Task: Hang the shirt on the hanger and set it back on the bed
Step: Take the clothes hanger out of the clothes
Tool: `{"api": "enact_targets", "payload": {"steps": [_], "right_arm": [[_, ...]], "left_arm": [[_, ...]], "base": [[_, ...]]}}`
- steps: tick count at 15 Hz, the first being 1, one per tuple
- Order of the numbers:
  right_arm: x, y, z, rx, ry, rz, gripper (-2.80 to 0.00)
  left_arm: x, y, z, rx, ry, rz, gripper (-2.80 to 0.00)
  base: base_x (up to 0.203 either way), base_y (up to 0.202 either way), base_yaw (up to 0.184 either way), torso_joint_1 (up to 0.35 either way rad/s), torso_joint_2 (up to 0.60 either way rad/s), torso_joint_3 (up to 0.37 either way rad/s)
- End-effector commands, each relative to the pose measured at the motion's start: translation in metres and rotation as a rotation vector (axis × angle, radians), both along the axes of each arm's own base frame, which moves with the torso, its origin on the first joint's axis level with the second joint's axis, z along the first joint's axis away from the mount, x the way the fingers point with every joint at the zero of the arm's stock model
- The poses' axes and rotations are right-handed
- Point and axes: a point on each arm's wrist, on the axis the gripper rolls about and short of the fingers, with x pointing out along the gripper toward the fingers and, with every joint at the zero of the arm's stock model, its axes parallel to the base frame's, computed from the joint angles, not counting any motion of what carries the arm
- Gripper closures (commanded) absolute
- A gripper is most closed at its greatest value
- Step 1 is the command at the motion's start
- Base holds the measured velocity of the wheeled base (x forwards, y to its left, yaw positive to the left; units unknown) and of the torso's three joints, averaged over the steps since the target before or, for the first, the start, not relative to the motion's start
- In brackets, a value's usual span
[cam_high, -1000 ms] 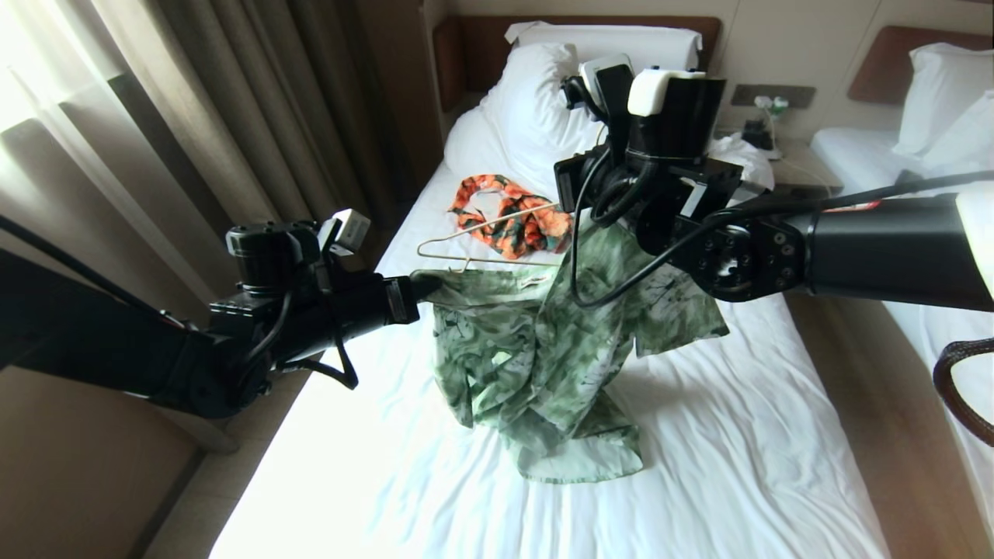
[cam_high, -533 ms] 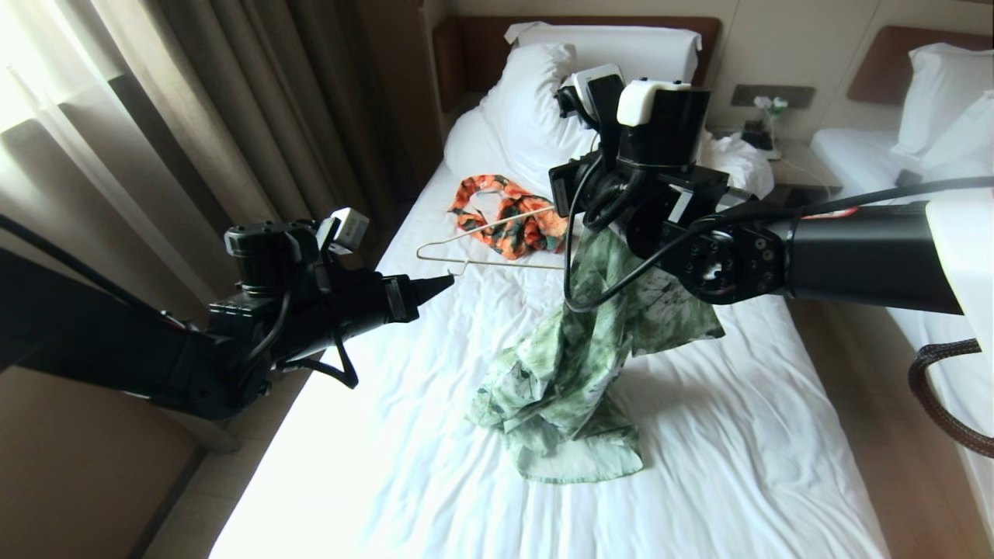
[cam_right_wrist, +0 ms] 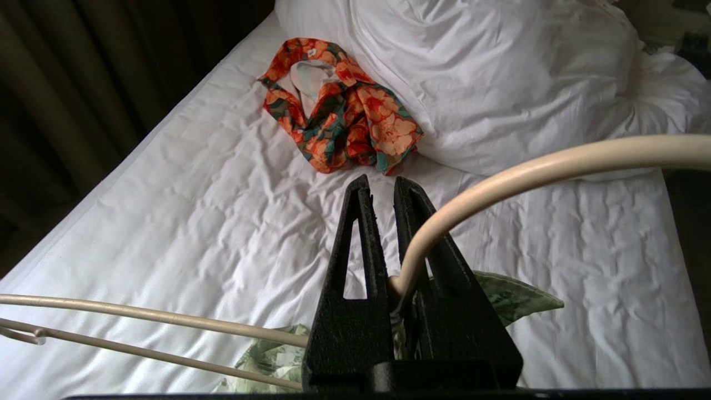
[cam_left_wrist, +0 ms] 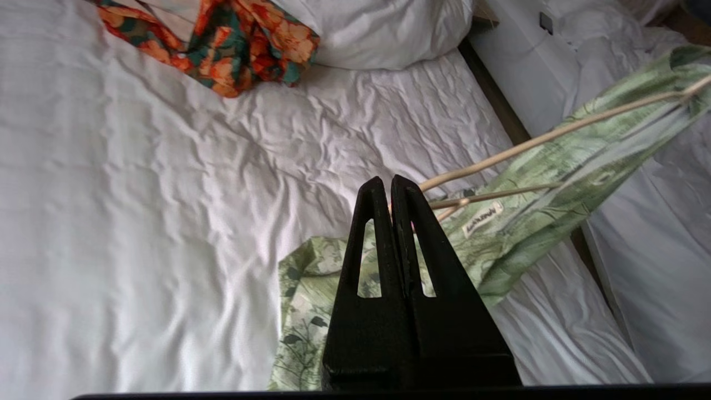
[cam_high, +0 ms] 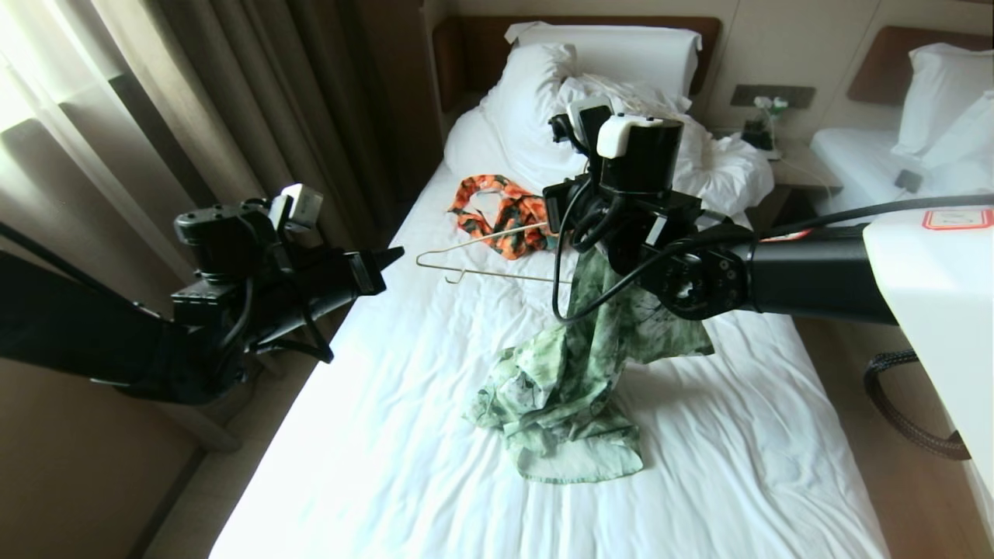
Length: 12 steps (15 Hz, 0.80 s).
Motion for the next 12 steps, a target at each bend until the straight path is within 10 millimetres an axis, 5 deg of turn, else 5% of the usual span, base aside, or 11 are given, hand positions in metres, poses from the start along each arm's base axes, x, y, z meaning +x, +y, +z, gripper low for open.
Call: {"api": "enact_targets", "payload": {"steps": [1,6,9,12], "right_arm": [[0.015,-0.001,-0.02,0.049,0.016,-0.035,0.0],[0.03,0.001,-0.037,0.334,0.003,-0.054,0.0],[0.038,-0.001,-0.062,0.251,0.115,-0.106,0.0],[0.053,-0.021,-0.115,0.032,0.37,-0.195,0.0]], "left_arm": [[0.002,0.021,0.015,-0.007,-0.049,0.055,0.0],[0.003,0.037,0.029,-0.014,-0.091,0.102,0.0],[-0.002,0.037,0.035,-0.014,-0.074,0.102,0.0],[-0.006,0.037,0.039,-0.014,-0.069,0.102,0.0]], "base": [[0.0,0.0,0.0,0.0,0.0,0.0],[0.0,0.0,0.0,0.0,0.0,0.0],[0.0,0.0,0.0,0.0,0.0,0.0],[0.0,0.0,0.0,0.0,0.0,0.0]]}}
